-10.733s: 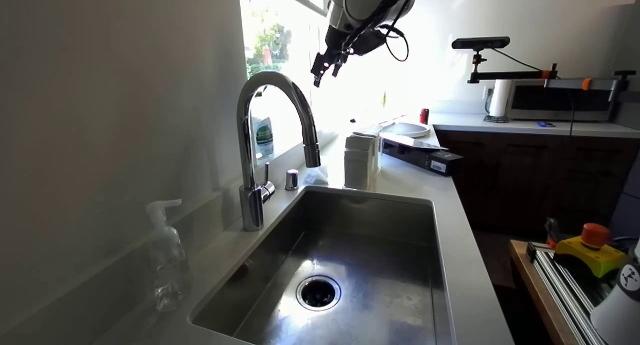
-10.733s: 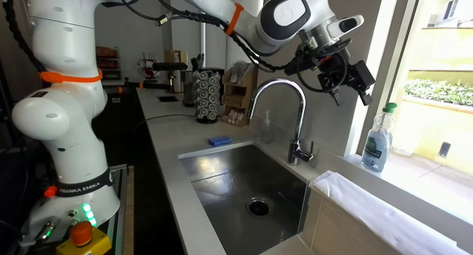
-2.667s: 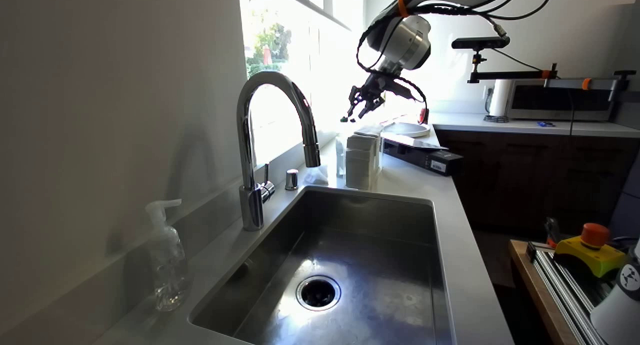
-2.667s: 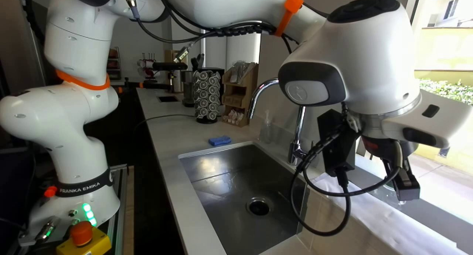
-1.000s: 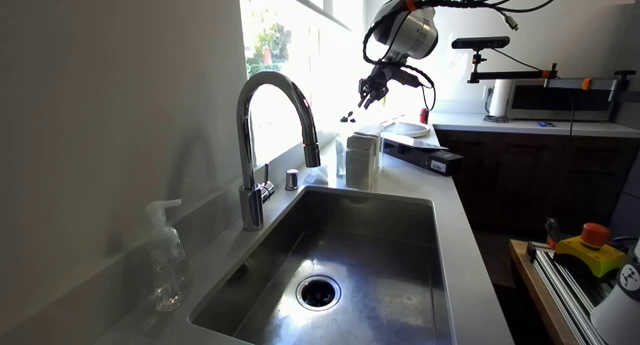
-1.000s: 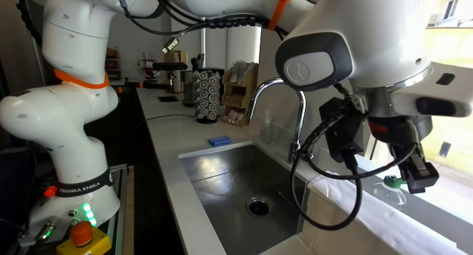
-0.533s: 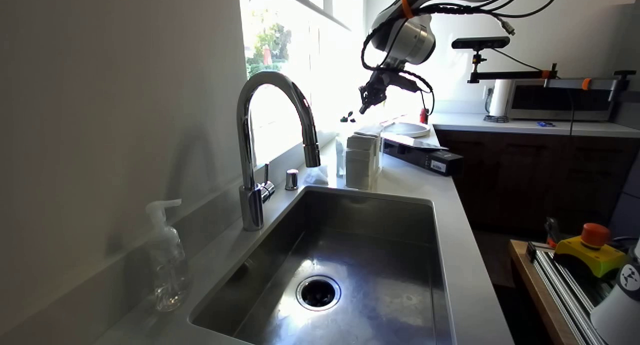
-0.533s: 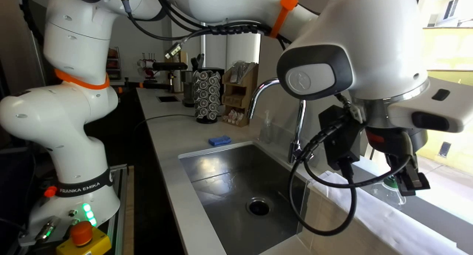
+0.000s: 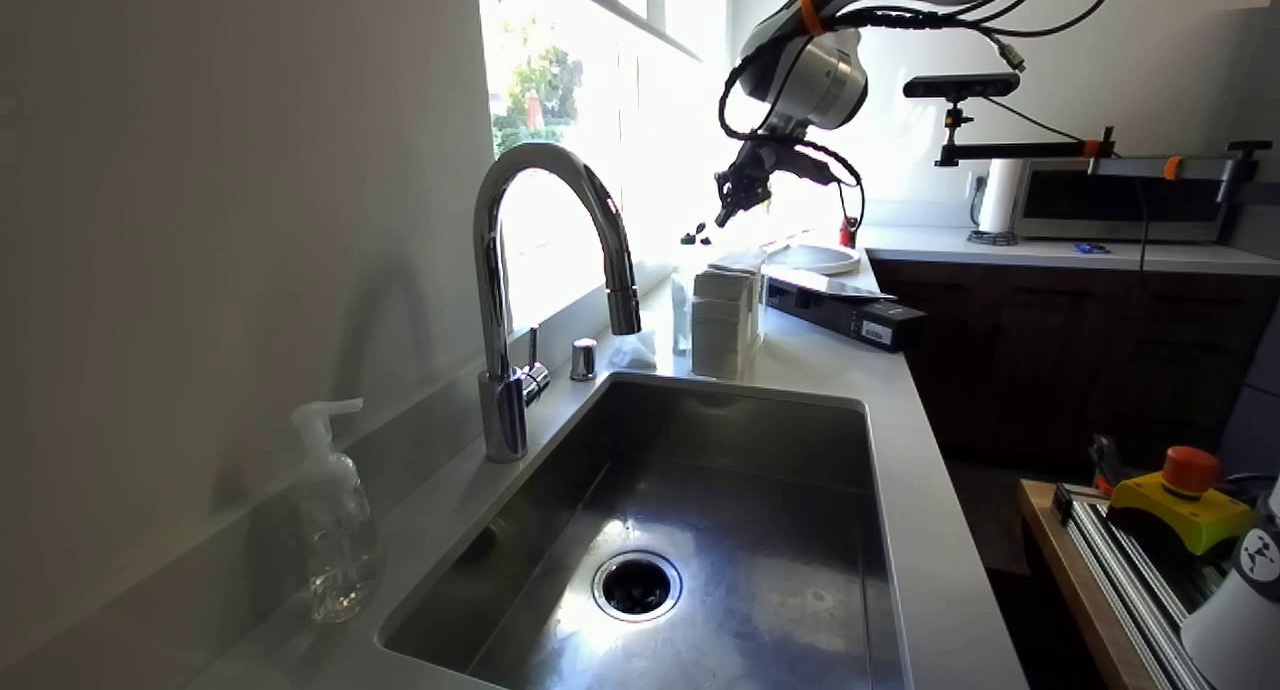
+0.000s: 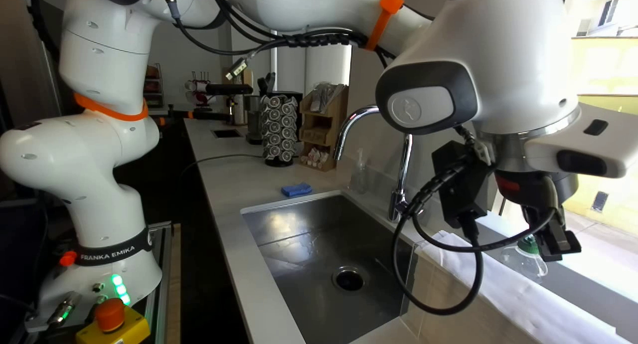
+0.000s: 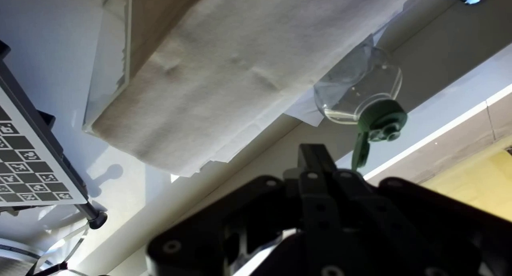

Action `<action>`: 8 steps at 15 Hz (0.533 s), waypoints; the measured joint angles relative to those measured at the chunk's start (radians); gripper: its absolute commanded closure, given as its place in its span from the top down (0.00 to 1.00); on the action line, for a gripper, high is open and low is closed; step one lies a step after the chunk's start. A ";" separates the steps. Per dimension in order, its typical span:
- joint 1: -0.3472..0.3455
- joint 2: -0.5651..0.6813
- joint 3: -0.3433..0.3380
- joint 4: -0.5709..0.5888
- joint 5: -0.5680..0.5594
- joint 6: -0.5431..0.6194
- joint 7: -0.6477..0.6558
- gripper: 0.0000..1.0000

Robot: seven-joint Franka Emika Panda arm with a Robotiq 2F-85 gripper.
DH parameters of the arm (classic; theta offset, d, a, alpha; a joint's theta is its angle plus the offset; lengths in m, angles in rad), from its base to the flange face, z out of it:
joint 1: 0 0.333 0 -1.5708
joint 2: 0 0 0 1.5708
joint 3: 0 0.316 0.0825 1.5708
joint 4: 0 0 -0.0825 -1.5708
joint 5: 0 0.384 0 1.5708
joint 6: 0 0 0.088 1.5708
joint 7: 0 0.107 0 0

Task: Place the bottle on the counter top and close it

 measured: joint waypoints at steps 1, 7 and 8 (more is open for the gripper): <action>0.000 0.001 0.001 0.004 0.002 0.000 0.000 0.00; 0.000 0.013 0.018 0.025 0.016 0.000 0.000 0.00; 0.000 0.017 0.021 0.030 0.018 0.000 0.000 0.00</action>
